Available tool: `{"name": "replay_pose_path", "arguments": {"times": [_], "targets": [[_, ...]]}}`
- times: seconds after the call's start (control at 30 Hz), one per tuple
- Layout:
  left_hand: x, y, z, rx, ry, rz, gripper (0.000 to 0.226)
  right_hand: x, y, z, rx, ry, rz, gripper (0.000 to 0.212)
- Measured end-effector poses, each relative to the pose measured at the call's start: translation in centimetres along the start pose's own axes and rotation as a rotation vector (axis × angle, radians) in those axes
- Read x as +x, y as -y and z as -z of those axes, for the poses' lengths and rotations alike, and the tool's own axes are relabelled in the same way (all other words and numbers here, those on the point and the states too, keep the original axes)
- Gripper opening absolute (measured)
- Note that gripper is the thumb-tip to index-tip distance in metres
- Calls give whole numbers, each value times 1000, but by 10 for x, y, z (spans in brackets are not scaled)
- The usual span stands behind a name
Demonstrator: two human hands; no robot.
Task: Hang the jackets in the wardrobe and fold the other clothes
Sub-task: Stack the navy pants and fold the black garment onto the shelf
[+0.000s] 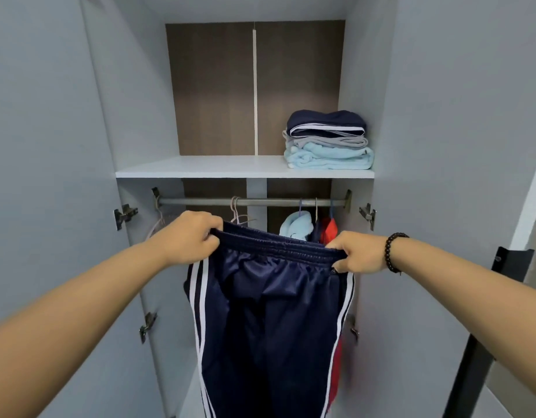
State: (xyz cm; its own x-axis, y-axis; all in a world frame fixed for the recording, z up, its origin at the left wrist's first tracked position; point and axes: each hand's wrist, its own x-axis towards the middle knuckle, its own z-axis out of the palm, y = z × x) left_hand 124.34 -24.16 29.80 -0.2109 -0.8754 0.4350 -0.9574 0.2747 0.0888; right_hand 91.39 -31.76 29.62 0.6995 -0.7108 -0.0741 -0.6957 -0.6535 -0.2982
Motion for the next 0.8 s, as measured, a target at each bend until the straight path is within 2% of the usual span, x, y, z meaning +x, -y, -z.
{"name": "replay_pose_path", "arguments": {"times": [0.1, 0.27, 0.37, 0.43, 0.53, 0.6, 0.7, 0.8], "targets": [[-7, 5, -3, -104, 3, 25, 19, 1, -3, 19, 32, -95, -33, 11], [-17, 2, -5, -263, -14, 20, 16, -1, 1, 40, 123, -229, -5, 9], [-25, 0, 0, -386, -9, 8, 22, -2, 4, 43, 182, -314, 20, 36], [-32, -3, -1, -351, 55, -74, 27, -3, 2, 43, 193, -369, 23, 41], [-37, -11, -10, -111, 142, -233, 46, -7, -1, 43, 100, -409, 0, 35], [-38, -13, -11, -39, 175, -267, 36, -10, -5, 43, 1, -427, -31, 37], [-38, -6, 0, -189, 167, -103, 16, -18, -8, 40, -70, -440, -64, 46], [-34, 3, 10, -522, 97, 124, 21, -21, -9, 39, 19, -494, -100, 47]]}}
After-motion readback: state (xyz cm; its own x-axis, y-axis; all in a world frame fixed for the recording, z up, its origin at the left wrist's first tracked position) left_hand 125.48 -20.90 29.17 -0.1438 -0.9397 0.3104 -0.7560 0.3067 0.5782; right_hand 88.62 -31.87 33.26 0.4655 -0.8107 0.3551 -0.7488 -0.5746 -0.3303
